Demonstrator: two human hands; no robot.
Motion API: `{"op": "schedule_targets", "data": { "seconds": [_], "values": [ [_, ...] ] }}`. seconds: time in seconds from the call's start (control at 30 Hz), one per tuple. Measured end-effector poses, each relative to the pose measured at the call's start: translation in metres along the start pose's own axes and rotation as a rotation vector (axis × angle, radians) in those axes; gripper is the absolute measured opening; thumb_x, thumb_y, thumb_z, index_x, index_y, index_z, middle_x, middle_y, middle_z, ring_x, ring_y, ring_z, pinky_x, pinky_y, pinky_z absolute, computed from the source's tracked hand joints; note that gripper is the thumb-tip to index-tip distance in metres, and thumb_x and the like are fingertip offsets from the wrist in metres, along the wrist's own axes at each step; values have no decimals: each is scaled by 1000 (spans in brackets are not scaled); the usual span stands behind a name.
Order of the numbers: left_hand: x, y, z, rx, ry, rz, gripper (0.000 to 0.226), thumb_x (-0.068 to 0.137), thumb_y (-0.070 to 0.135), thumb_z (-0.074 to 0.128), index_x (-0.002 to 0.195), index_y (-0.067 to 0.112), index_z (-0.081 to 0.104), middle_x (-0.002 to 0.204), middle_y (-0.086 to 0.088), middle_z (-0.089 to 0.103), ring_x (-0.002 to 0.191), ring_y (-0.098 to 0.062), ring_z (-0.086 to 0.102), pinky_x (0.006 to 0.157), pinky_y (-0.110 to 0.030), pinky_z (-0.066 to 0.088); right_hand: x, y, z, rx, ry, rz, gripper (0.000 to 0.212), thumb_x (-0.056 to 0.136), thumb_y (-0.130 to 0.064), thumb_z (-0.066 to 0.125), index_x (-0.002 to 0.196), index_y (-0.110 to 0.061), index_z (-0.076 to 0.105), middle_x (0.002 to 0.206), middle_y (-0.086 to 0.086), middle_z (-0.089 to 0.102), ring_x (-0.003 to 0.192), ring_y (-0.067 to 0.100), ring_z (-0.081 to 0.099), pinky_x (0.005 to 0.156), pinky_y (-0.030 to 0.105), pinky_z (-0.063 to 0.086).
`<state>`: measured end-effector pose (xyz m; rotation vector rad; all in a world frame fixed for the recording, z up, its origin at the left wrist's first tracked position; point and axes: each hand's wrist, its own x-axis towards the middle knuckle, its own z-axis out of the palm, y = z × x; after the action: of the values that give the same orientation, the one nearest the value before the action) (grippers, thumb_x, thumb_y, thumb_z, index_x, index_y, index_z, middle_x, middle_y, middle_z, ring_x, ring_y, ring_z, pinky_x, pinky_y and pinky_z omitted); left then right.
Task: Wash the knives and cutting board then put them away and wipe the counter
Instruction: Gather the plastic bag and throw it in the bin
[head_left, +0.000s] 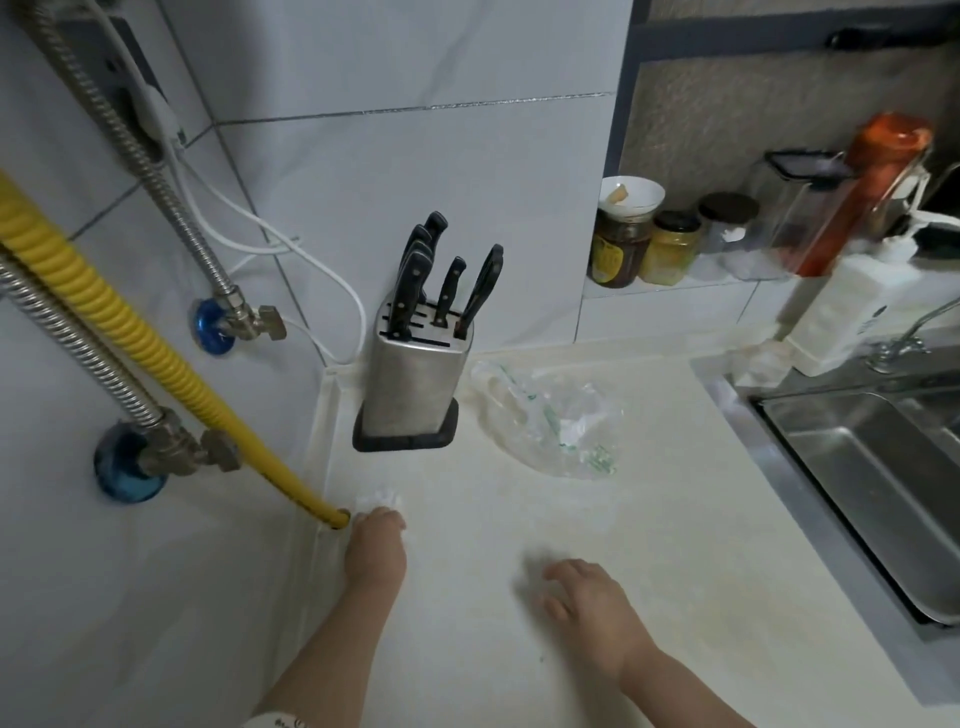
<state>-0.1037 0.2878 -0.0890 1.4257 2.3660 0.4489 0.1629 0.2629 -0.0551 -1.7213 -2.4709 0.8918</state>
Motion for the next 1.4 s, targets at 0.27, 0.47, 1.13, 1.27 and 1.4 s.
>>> {"op": "schedule_targets", "data": {
  "seconds": [0.27, 0.47, 1.13, 1.27, 1.4],
  "values": [
    [-35, 45, -7, -588, -2, -115, 22, 87, 1, 51, 99, 10, 67, 97, -5, 68, 86, -21, 61, 69, -27, 45, 39, 15, -53, -16, 321, -45, 54, 87, -25, 59, 138, -16, 43, 148, 14, 34, 137, 32, 32, 110, 34, 29],
    [-57, 58, -15, -890, -38, -190, 29, 86, -2, 58, 108, 15, 67, 101, -1, 69, 95, -19, 64, 80, -28, 48, 102, 23, -101, -410, 197, -22, 73, 92, -48, 46, 149, -37, 1, 158, 4, -14, 144, 31, -18, 115, 54, 5],
    [-48, 96, -24, -1187, -253, -174, 69, 91, 3, 58, 141, 41, 31, 125, -1, 59, 109, -17, 59, 84, -35, 50, 69, 19, -103, 330, 184, -50, 50, 91, -17, 54, 135, -20, 30, 86, -3, 55, 67, 9, 50, 63, 16, 38],
    [-58, 141, -34, -1213, -412, -46, 64, 90, 6, 58, 141, 39, 37, 118, 17, 58, 105, -4, 56, 93, -35, 46, 12, 30, -121, 562, 182, -59, 35, 89, -16, 55, 120, -29, 47, 105, 0, 63, 88, 15, 62, 85, 20, 47],
    [-87, 189, -27, -1241, -683, -37, 78, 70, 54, 74, 138, 47, 36, 138, 16, 48, 119, -8, 53, 105, -41, 42, -48, 42, -139, 757, 134, -82, 38, 84, -6, 46, 116, -21, 60, 112, -6, 66, 105, 12, 62, 88, 21, 49]
  ]
}}
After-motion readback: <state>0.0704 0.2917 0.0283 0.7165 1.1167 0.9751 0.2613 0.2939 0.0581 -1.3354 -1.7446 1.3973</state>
